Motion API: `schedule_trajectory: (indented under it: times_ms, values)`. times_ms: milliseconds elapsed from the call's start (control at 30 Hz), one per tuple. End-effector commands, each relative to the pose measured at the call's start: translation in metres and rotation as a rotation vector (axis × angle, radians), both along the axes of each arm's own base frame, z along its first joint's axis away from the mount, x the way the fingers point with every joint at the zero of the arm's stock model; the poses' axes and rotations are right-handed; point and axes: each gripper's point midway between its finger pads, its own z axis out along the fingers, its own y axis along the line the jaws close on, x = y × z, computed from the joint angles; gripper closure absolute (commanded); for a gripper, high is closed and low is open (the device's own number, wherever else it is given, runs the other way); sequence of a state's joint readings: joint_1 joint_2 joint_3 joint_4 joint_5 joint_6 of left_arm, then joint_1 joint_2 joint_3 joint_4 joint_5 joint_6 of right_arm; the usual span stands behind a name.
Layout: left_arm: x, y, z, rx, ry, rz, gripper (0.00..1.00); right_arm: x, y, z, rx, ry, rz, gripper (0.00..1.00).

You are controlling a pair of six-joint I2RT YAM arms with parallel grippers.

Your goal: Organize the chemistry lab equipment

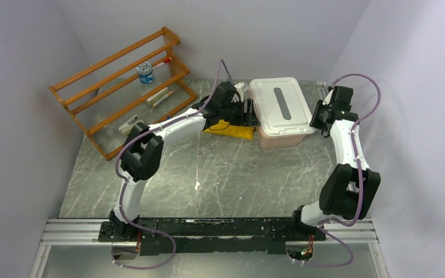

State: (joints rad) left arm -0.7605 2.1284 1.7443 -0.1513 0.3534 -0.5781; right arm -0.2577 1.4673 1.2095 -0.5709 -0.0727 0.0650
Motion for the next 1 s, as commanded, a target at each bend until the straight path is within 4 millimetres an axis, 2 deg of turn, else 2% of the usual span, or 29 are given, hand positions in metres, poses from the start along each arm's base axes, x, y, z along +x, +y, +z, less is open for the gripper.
schedule_trajectory:
  times_ms: [0,233,533,767,867,967]
  values:
    - [0.011,0.006,0.061,-0.084,-0.152,0.082,0.28,-0.003,0.014,-0.01,-0.004,0.026,0.075,0.7]
    - [0.01,-0.009,0.056,-0.13,-0.116,0.035,0.27,0.0,0.019,0.0,-0.011,-0.019,0.096,0.67]
    - [0.025,-0.016,-0.002,-0.017,-0.062,0.037,0.27,0.001,0.028,0.004,0.024,-0.04,0.113,0.57]
    - [0.025,0.004,-0.035,0.099,-0.044,0.091,0.46,0.0,0.021,0.007,0.021,-0.049,0.04,0.47]
    - [0.025,0.003,-0.036,0.098,-0.04,0.083,0.45,0.001,0.018,0.007,0.025,-0.051,0.001,0.47]
    - [0.027,-0.006,-0.022,0.077,-0.074,0.044,0.38,0.003,0.018,0.009,0.042,-0.059,-0.033,0.47]
